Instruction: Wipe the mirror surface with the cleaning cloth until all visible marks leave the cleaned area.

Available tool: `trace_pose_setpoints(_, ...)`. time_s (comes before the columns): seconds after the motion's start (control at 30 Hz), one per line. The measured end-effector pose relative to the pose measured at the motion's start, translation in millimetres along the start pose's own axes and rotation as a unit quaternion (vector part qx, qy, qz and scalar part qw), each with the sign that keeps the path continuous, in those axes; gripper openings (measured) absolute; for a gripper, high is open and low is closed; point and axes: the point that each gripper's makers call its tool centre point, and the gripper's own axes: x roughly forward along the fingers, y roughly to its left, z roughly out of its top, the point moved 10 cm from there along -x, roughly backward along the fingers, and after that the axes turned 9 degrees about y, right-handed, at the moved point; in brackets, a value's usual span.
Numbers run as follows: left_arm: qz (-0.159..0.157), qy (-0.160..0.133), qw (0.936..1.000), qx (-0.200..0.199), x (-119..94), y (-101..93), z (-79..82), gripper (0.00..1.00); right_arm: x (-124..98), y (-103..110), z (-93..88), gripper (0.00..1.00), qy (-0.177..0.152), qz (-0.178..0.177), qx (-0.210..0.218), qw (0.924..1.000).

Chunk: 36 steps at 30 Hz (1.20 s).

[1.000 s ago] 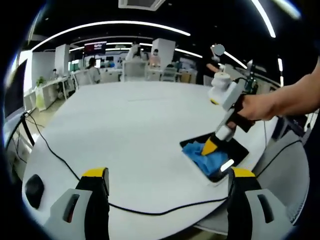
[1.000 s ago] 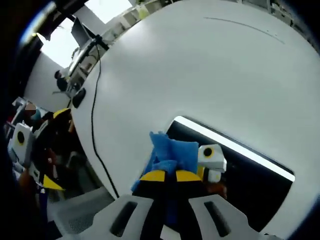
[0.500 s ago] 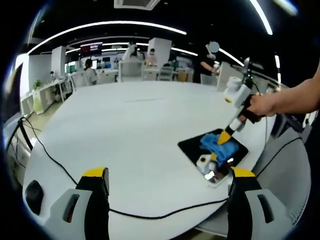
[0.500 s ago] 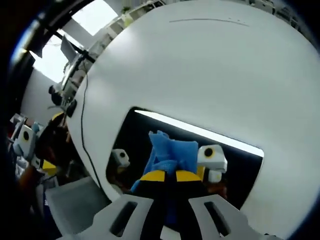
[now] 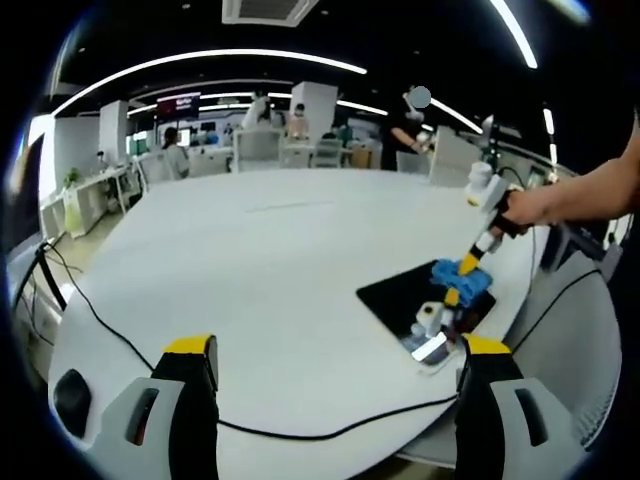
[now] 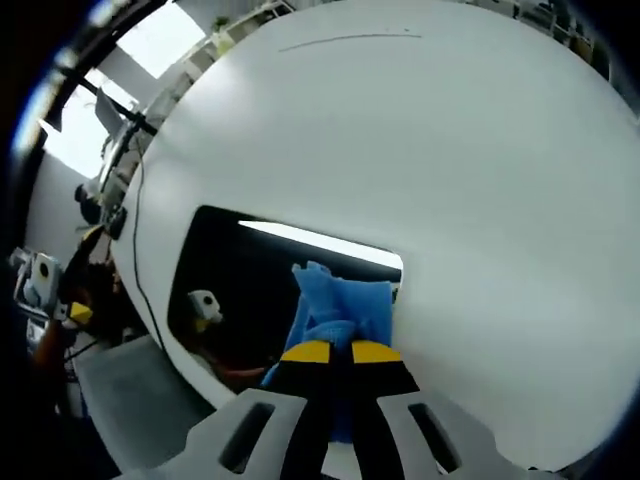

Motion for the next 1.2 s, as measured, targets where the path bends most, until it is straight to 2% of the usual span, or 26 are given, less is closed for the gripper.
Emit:
trace_pose_setpoints(0.27,0.000,-0.004,0.9999,0.014,-1,-1.4,3.5,1.00,-3,-6,-1.2,0.00,0.009,-0.016,0.015,0.9997)
trace_pose_setpoints(0.4,-0.002,-0.006,1.0000,0.008,-1,-1.3,2.4,1.00,-1,-8,-0.6,0.00,0.007,-0.017,0.016,0.9997)
trace_pose_setpoints(0.5,-0.008,-0.007,0.9999,0.000,1,-2.4,2.7,1.00,1,-4,2.4,0.00,0.013,-0.034,0.008,0.9993)
trace_pose_setpoints(0.7,-0.012,-0.007,0.9998,0.013,5,-6.3,6.5,1.00,-2,-8,-3.5,0.00,0.001,-0.017,0.022,0.9996)
trace_pose_setpoints(0.8,-0.012,-0.005,0.9997,0.022,8,-8.0,8.1,0.99,-1,-6,-5.2,0.00,-0.007,-0.021,0.020,0.9996)
trace_pose_setpoints(0.9,-0.004,-0.003,0.9992,0.039,7,-10.8,8.8,0.99,-2,-2,-10.7,0.00,-0.019,-0.028,0.016,0.9993)
trace_pose_setpoints(1.1,-0.014,0.013,0.9989,0.042,6,-15.9,0.5,0.99,-1,-1,-26.5,0.00,-0.013,-0.018,0.028,0.9994)
trace_pose_setpoints(1.2,-0.015,0.017,0.9987,0.046,7,-11.2,-2.4,0.99,-1,1,-35.7,0.00,-0.010,-0.014,0.032,0.9993)
